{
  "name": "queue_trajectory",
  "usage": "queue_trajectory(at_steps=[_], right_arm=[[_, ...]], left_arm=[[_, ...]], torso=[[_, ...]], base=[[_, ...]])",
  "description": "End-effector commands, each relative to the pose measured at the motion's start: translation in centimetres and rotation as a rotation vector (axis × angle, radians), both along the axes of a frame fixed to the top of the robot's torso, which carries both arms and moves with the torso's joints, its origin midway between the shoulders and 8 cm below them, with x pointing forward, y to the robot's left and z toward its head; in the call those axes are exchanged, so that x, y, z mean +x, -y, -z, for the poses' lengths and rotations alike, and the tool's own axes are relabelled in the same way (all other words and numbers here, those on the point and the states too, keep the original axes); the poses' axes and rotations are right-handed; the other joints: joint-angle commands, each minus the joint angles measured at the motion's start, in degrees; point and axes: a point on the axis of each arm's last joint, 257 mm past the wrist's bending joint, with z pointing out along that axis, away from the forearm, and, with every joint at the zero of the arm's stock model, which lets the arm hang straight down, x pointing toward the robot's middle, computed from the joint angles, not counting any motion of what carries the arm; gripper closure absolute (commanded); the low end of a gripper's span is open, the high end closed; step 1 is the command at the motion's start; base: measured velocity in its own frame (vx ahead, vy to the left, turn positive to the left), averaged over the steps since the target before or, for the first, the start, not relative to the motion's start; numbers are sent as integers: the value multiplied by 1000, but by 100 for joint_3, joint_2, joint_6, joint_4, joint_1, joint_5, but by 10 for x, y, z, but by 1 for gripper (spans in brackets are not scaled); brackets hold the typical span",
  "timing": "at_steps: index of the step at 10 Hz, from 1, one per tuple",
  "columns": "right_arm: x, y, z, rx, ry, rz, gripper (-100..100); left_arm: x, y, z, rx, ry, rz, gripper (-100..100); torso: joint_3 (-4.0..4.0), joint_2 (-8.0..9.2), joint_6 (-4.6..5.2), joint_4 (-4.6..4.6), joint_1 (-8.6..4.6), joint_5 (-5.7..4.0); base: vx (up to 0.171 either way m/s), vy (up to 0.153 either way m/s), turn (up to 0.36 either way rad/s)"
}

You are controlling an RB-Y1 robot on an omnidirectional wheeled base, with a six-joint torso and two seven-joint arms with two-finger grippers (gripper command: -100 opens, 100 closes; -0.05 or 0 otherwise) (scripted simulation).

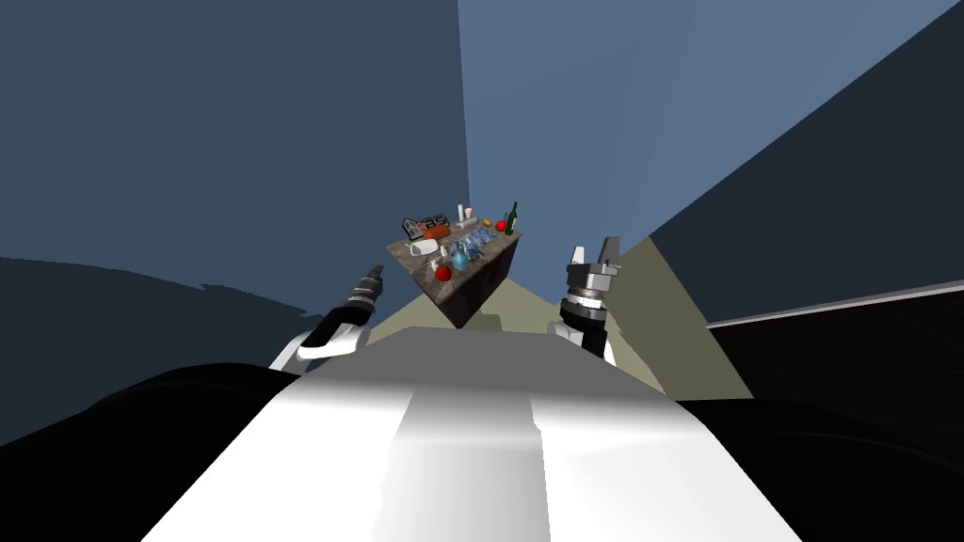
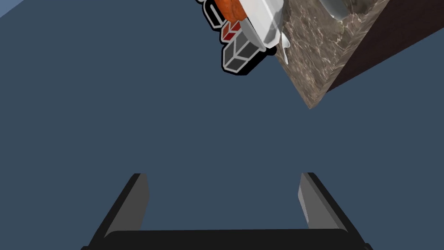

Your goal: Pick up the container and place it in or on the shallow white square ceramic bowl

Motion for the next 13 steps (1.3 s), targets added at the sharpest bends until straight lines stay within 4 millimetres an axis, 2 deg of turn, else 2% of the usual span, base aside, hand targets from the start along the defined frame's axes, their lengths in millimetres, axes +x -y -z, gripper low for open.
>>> queue_trajectory(at_steps=[1,2,3,5,6,7,8,10,13], right_arm=[[0,0,0,0,0,0,0],[0,0,0,0,0,0,0],[0,0,0,0,0,0,0],[0,0,0,0,0,0,0],[0,0,0,0,0,0,0],[0,0,0,0,0,0,0],[0,0,0,0,0,0,0],[0,0,0,0,0,0,0],[0,0,0,0,0,0,0]], left_arm=[[-4,-17,8,14,-56,-24,-100],[-6,-19,13,9,-76,-33,-100],[-11,-32,16,26,-115,-48,-100],[-13,-35,23,18,-144,-60,-100],[-18,-48,25,34,-187,-76,-100],[-21,-50,31,28,-209,-85,-100],[-25,-61,30,45,-240,-95,-100],[-29,-64,39,35,-278,-111,-100],[-42,-86,46,53,-378,-141,-100]], torso=[[0,0,0,0,0,0],[-2,-5,1,0,-8,-1],[-3,-5,0,-1,-10,-2],[-9,-15,0,-3,-11,-3],[-4,-6,0,-2,6,1],[-6,-12,1,-2,1,1],[-8,-14,0,-3,1,0],[-13,-21,0,-5,-11,-2],[-11,-18,0,-4,2,0]], base=[[54,-80,-48],[51,-85,-20],[79,-103,-54],[63,-55,-6],[74,-56,-67],[79,-55,-34],[112,-89,-73],[66,-58,-12],[101,-58,-69]])
